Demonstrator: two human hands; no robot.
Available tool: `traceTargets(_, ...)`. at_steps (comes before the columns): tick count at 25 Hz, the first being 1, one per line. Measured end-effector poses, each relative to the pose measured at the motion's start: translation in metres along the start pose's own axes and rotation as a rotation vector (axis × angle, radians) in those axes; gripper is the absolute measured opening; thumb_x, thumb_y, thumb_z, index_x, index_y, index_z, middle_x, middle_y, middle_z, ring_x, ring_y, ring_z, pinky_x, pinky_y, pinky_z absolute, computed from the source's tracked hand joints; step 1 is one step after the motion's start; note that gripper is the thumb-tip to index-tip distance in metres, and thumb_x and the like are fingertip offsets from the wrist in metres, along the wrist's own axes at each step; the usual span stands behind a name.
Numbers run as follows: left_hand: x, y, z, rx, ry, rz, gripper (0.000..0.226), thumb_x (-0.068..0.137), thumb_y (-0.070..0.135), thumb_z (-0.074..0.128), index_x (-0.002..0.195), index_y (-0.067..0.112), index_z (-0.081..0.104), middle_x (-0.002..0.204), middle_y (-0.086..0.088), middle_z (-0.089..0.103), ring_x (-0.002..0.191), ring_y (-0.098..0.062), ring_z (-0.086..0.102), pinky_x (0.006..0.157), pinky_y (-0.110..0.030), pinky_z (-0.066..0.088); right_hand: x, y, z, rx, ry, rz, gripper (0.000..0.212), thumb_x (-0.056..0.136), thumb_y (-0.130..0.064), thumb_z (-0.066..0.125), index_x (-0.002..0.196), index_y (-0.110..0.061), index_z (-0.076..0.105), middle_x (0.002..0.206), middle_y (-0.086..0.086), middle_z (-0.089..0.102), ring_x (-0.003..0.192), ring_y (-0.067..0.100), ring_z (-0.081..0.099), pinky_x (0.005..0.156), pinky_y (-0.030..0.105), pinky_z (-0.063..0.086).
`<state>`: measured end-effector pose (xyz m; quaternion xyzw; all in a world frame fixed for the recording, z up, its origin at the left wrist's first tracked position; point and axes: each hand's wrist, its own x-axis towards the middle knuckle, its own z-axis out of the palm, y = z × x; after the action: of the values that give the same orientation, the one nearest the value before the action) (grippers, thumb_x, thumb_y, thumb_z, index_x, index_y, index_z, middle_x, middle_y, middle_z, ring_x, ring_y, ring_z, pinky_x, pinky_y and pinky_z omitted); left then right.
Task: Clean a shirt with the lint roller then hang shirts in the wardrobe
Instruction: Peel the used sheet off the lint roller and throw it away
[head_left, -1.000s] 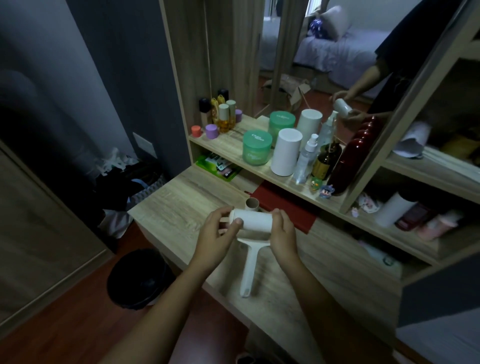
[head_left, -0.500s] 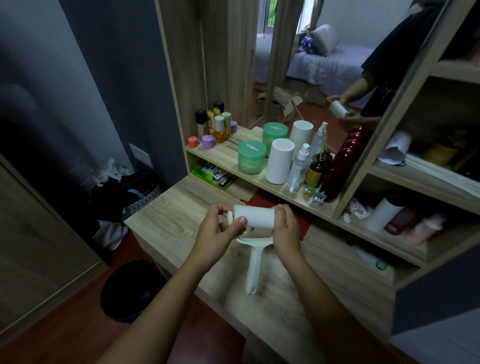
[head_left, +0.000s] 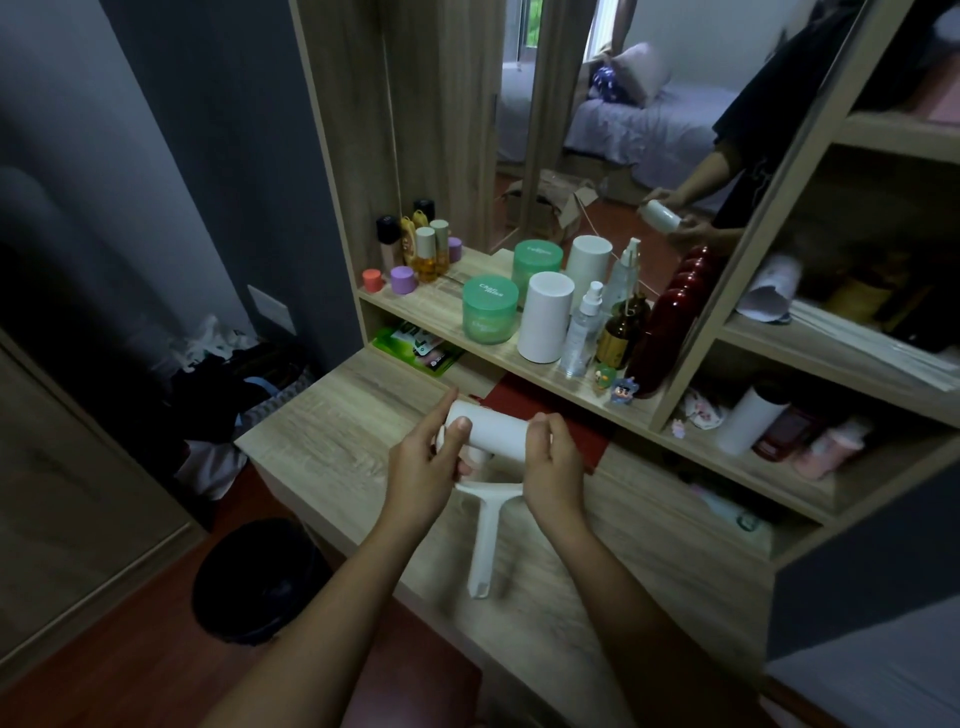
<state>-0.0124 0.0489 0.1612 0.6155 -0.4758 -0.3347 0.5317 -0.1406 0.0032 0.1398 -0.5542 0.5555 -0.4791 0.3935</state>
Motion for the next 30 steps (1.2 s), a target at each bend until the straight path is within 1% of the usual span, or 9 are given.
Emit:
traceTargets(2, -0.003, -0.002, 0.004, -0.001, 0.022, 0.004, 0.040, 0.093, 0.029, 0.053, 0.132, 0.036, 0.044, 0.071, 0.006, 0.067, 0.056, -0.002, 0.064, 0.056, -0.011, 0.049, 0.001, 0.003, -0.003, -0.013, -0.007, -0.016, 0.028, 0.086, -0.035, 0.033, 0.079, -0.013, 0.049, 0.069, -0.006, 0.052, 0.067, 0.005, 0.052, 0.057, 0.021, 0.039)
traceTargets(5, -0.005, -0.004, 0.006, -0.072, -0.014, -0.017, 0.035, 0.091, 0.027, 0.057, 0.124, 0.037, 0.050, 0.096, 0.013, 0.066, 0.069, -0.013, 0.070, 0.061, -0.019, 0.055, 0.007, 0.006, -0.011, -0.062, -0.046, -0.039, 0.031, 0.089, -0.035, 0.034, 0.081, -0.010, 0.051, 0.069, -0.006, 0.051, 0.066, 0.004, 0.050, 0.054, 0.019, 0.037)
traceTargets(8, -0.003, -0.011, 0.010, -0.210, -0.060, -0.109, 0.031, 0.088, 0.024, 0.062, 0.118, 0.028, 0.053, 0.110, 0.002, 0.059, 0.086, -0.015, 0.069, 0.071, -0.025, 0.058, 0.013, 0.011, -0.018, -0.062, -0.167, 0.018, 0.025, 0.096, -0.030, 0.035, 0.090, -0.014, 0.053, 0.078, -0.005, 0.055, 0.073, 0.004, 0.053, 0.056, 0.017, 0.041)
traceTargets(10, -0.001, -0.018, 0.016, -0.348, -0.041, -0.201, 0.029, 0.088, 0.019, 0.061, 0.117, 0.020, 0.054, 0.115, -0.006, 0.055, 0.098, -0.019, 0.065, 0.075, -0.026, 0.058, 0.015, 0.016, -0.020, 0.013, -0.194, 0.083, 0.020, 0.089, -0.034, 0.033, 0.092, -0.021, 0.048, 0.087, -0.002, 0.054, 0.076, 0.007, 0.052, 0.057, 0.019, 0.042)
traceTargets(15, 0.003, -0.037, 0.029, -0.560, 0.119, -0.397, 0.038, 0.090, 0.015, 0.059, 0.127, 0.012, 0.051, 0.123, -0.014, 0.055, 0.105, -0.026, 0.063, 0.083, -0.032, 0.057, 0.020, 0.036, -0.014, 0.094, -0.276, 0.114, 0.021, 0.100, -0.026, 0.031, 0.113, -0.022, 0.047, 0.103, 0.001, 0.055, 0.075, 0.008, 0.055, 0.058, 0.011, 0.045)
traceTargets(19, 0.012, -0.047, 0.040, -0.626, 0.171, -0.517, 0.051, 0.088, 0.010, 0.060, 0.136, 0.006, 0.044, 0.127, -0.015, 0.054, 0.109, -0.031, 0.061, 0.081, -0.030, 0.057, 0.024, 0.051, -0.009, 0.110, -0.221, 0.089, 0.035, 0.101, -0.022, 0.030, 0.129, -0.012, 0.048, 0.115, -0.002, 0.055, 0.098, 0.006, 0.055, 0.069, 0.006, 0.047)
traceTargets(21, 0.014, -0.052, 0.043, -0.632, 0.199, -0.555, 0.050, 0.088, 0.010, 0.061, 0.135, 0.005, 0.046, 0.120, -0.016, 0.058, 0.105, -0.034, 0.063, 0.077, -0.029, 0.059, 0.030, 0.060, -0.008, 0.080, -0.214, 0.092, 0.034, 0.100, -0.021, 0.031, 0.126, -0.014, 0.052, 0.115, -0.001, 0.058, 0.101, 0.010, 0.057, 0.076, 0.013, 0.049)
traceTargets(26, 0.018, -0.066, 0.049, -0.639, 0.257, -0.638, 0.044, 0.088, 0.013, 0.059, 0.131, 0.007, 0.052, 0.111, -0.022, 0.065, 0.079, -0.026, 0.065, 0.070, -0.029, 0.056, 0.046, 0.075, -0.014, -0.065, -0.308, 0.090, 0.031, 0.100, -0.024, 0.032, 0.115, -0.022, 0.058, 0.103, -0.003, 0.063, 0.089, 0.006, 0.058, 0.066, 0.012, 0.044)
traceTargets(30, 0.019, -0.076, 0.056, -0.672, 0.263, -0.673, 0.038, 0.088, 0.015, 0.059, 0.126, 0.008, 0.057, 0.100, -0.012, 0.068, 0.071, -0.021, 0.066, 0.059, -0.024, 0.054, 0.054, 0.085, -0.016, -0.081, -0.340, 0.082, 0.032, 0.099, -0.028, 0.033, 0.118, -0.027, 0.058, 0.106, -0.009, 0.064, 0.098, 0.006, 0.059, 0.075, 0.016, 0.046)
